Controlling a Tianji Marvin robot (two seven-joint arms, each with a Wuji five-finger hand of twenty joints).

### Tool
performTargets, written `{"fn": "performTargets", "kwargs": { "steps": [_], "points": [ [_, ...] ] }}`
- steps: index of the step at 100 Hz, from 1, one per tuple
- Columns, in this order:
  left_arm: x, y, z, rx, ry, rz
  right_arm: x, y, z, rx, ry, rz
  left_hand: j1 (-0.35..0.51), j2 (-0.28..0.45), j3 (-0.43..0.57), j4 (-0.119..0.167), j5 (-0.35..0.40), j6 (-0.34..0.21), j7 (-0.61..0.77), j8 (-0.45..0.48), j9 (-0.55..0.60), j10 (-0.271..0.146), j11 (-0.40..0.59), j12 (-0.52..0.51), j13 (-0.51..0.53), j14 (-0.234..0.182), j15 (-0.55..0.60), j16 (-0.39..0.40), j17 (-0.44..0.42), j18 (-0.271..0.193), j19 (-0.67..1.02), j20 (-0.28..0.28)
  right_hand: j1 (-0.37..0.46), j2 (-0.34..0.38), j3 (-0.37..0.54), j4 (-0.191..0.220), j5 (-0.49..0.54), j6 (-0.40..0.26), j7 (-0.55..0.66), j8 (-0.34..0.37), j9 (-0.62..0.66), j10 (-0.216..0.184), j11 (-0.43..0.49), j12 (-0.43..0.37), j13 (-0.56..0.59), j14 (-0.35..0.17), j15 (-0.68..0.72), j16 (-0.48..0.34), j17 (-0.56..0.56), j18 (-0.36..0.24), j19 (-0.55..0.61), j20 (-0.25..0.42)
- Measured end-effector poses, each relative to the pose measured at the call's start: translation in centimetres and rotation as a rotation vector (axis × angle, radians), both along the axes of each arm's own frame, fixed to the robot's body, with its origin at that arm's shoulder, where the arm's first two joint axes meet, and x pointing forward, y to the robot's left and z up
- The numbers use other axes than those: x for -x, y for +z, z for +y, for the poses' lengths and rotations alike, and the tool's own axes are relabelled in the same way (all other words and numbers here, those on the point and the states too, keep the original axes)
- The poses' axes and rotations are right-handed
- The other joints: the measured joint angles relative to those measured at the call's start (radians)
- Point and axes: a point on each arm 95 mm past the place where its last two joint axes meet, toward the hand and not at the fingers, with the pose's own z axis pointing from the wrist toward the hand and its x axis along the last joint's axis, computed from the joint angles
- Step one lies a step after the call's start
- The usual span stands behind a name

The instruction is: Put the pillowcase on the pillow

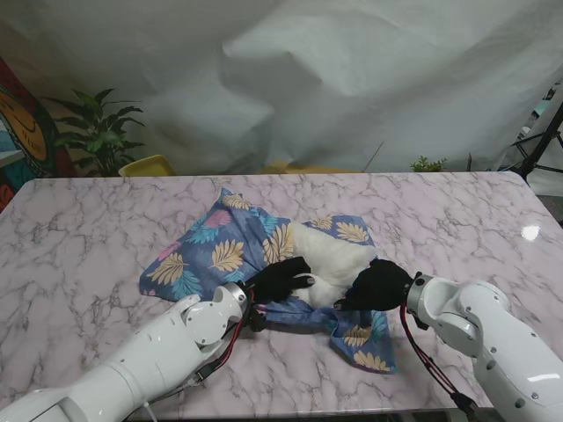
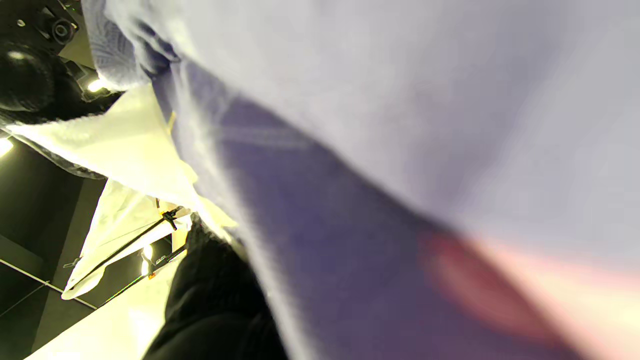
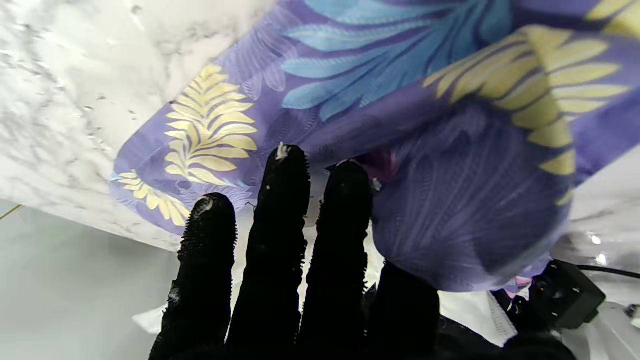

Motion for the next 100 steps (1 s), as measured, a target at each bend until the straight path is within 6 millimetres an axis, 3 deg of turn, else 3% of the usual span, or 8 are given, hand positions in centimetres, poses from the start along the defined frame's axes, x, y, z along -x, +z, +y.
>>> {"fn": "performTargets", "kwargs": {
  "steps": [10, 17, 28, 41, 51, 63, 81, 100],
  "points": [
    [-0.1, 0.0, -0.2, 0.001, -0.005, 0.0, 0.7, 1.0, 0.1, 0.116, -0.006, -0.094, 0.0, 0.0, 0.0, 0.0, -0.001, 0.0, 0.0, 0.0, -0.001, 0.0, 0.0, 0.0, 0.0, 0.0, -0.004, -0.001, 0.0, 0.0, -0.001, -0.018, -0.012, 0.0, 0.0, 0.0, 0.0, -0.062, -0.22, 0.033, 0.071, -0.005, -0.011, -0.019, 0.031, -0.008, -0.02, -0.001, 0.019, 0.0, -0.002, -0.001],
    [-0.1, 0.1, -0.3, 0.002, -0.007, 0.0, 0.9, 1.5, 0.5, 0.161, 0.028, -0.177, 0.0, 0.002, 0.001, 0.001, -0.001, 0.0, 0.0, 0.0, -0.001, 0.0, 0.0, 0.0, -0.001, 0.0, -0.006, -0.001, 0.0, 0.0, -0.003, -0.02, -0.017, 0.002, 0.0, 0.0, 0.005, -0.074, -0.233, 0.095, 0.107, -0.013, -0.012, -0.026, 0.051, -0.01, -0.02, -0.001, 0.028, 0.0, -0.003, -0.009],
    [-0.1, 0.0, -0.3, 0.002, -0.008, 0.0, 1.0, 1.7, 0.8, 0.087, 0.076, -0.235, 0.0, 0.012, 0.002, 0.001, -0.001, 0.0, 0.0, 0.0, -0.001, 0.0, 0.0, 0.0, -0.001, 0.0, -0.006, -0.001, 0.0, 0.0, -0.003, -0.02, -0.01, 0.005, 0.004, 0.0, 0.204, -0.074, -0.307, 0.205, 0.186, -0.048, -0.01, -0.026, 0.099, -0.041, -0.02, -0.001, 0.05, -0.003, -0.003, -0.027],
    [-0.1, 0.0, -0.2, 0.003, -0.008, -0.001, 0.5, 0.5, 0.2, -0.203, 0.158, -0.123, 0.0, 0.013, 0.002, 0.001, -0.002, 0.0, 0.0, 0.0, -0.001, -0.001, 0.0, 0.0, -0.001, -0.001, -0.006, -0.001, 0.0, -0.001, -0.003, -0.02, 0.005, -0.281, 0.312, 0.002, 0.309, 0.048, -0.264, 0.337, 0.189, -0.061, -0.009, -0.031, 0.1, -0.06, -0.02, -0.001, 0.03, -0.042, -0.041, -0.081],
    [-0.1, 0.0, -0.2, 0.003, -0.008, -0.001, -0.2, -0.4, -0.5, -0.476, 0.129, -0.014, 0.0, 0.014, 0.002, 0.001, -0.002, -0.002, 0.002, 0.0, -0.001, -0.003, 0.0, 0.0, -0.001, -0.004, -0.004, -0.001, 0.0, -0.005, -0.003, -0.019, 0.009, -0.493, 0.523, 0.009, 0.337, 0.11, -0.142, 0.361, 0.165, -0.047, -0.008, -0.055, 0.099, -0.067, -0.036, -0.03, 0.03, -0.064, -0.056, -0.107],
    [-0.1, 0.0, -0.2, 0.003, -0.007, -0.001, -0.1, -0.5, 0.1, -0.613, 0.078, 0.109, 0.0, 0.014, 0.002, 0.001, -0.002, -0.004, 0.004, 0.0, -0.001, -0.006, 0.001, 0.0, -0.001, -0.006, -0.004, 0.0, 0.0, -0.007, -0.003, -0.017, 0.032, -0.656, 0.779, 0.011, 0.347, 0.155, -0.071, 0.362, 0.165, -0.023, -0.008, -0.101, 0.1, -0.065, -0.083, -0.067, 0.054, -0.098, -0.071, -0.164],
    [-0.1, 0.0, -0.2, 0.004, -0.008, -0.002, 0.0, -0.9, 1.1, -0.79, 0.069, 0.272, 0.0, 0.015, 0.002, 0.001, -0.002, -0.01, 0.012, 0.0, -0.001, -0.011, 0.014, 0.0, 0.0, -0.009, 0.005, 0.0, 0.0, -0.009, 0.001, -0.011, 0.167, -0.782, 0.826, -0.01, 0.357, 0.244, -0.071, 0.362, 0.165, 0.046, -0.007, -0.141, 0.103, -0.042, -0.129, -0.087, 0.072, -0.111, -0.072, -0.207],
    [-0.1, 0.0, -0.1, 0.006, -0.006, -0.003, 0.1, -1.6, 1.4, -0.999, 0.041, 0.36, 0.0, 0.029, 0.002, 0.001, -0.002, -0.012, 0.014, 0.001, -0.001, -0.013, 0.015, 0.0, 0.0, -0.012, 0.008, 0.002, 0.0, -0.01, 0.001, -0.01, 0.196, -0.796, 0.858, -0.029, 0.382, 0.347, -0.07, 0.311, 0.201, 0.144, -0.007, -0.173, 0.186, 0.039, -0.129, -0.109, 0.152, -0.075, -0.072, -0.248]
  ]
}}
